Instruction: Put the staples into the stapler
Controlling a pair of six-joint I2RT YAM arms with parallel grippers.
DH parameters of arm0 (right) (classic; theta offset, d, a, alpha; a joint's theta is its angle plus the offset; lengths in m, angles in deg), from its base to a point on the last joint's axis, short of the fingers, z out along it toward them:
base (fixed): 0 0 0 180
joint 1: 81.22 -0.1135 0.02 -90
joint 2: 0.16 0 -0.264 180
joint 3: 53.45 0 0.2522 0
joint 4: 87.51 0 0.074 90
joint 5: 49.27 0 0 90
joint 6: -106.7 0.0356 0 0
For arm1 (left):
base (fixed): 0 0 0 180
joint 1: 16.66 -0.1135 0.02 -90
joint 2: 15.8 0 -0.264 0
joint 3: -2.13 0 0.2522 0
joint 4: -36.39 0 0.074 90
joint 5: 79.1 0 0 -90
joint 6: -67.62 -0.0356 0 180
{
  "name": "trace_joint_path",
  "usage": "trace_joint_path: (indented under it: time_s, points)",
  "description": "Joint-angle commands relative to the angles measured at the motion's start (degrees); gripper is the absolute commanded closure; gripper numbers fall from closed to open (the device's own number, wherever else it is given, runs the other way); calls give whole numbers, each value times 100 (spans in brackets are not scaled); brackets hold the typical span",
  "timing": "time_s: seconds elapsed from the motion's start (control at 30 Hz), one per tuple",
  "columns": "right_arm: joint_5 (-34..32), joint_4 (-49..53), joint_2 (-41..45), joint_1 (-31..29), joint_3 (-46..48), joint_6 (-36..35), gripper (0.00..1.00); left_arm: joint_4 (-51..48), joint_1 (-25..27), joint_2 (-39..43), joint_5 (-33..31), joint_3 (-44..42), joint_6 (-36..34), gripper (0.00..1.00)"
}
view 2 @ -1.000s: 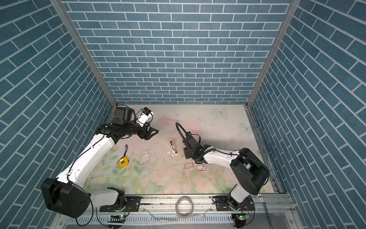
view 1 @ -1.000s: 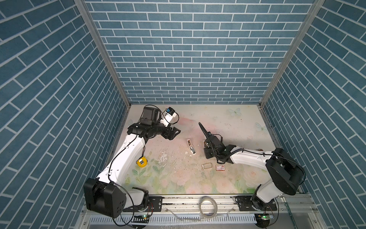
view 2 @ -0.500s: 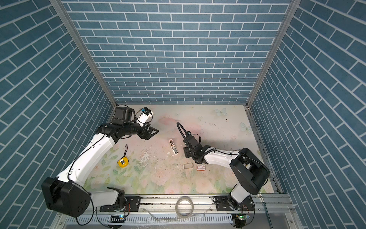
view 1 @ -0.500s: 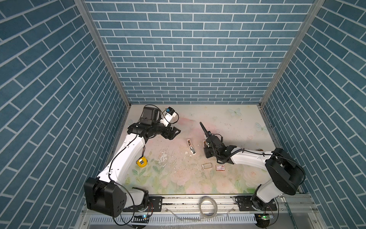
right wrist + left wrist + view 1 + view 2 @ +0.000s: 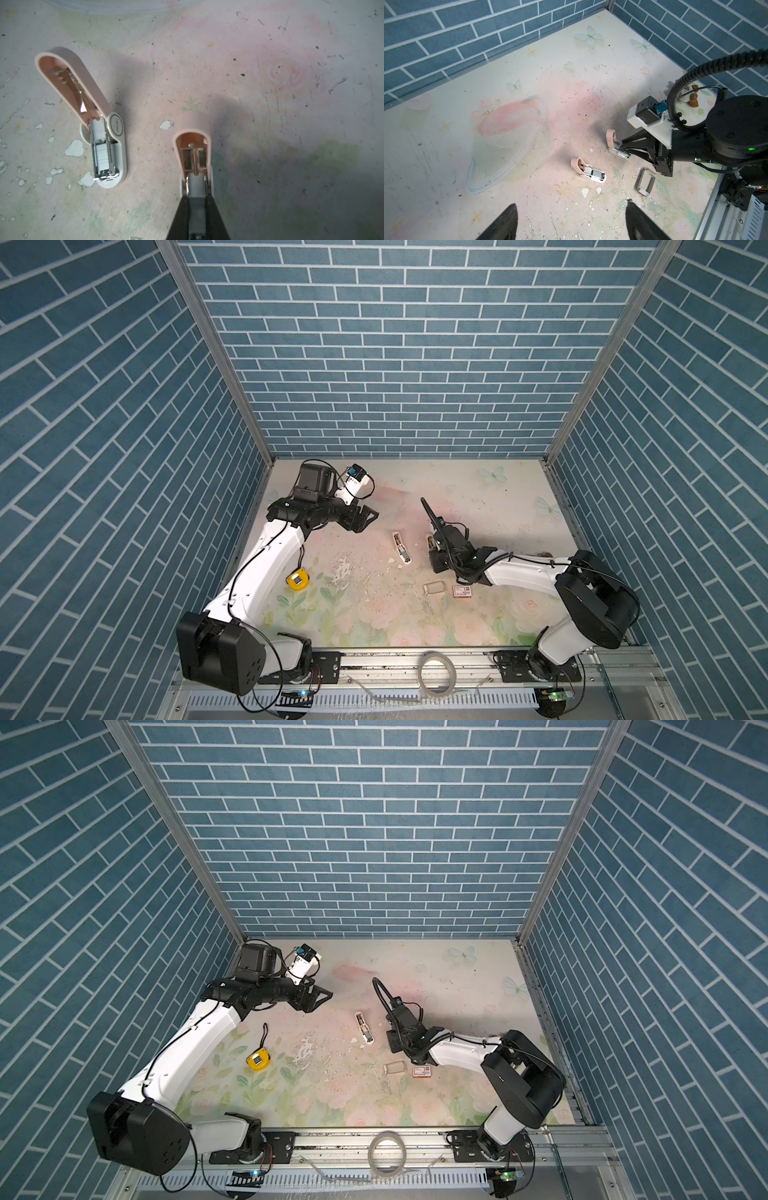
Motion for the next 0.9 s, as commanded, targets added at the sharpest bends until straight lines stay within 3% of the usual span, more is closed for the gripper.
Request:
trace_joint_path:
  time_s: [0.0,0.87]
  points:
    - [24,-94,-5,30,55,-73,97,-32,-29,21,22,-28,18,18]
    - [103,-203,-171,31,133,-3,97,1,-31,18,13,-69,7,18]
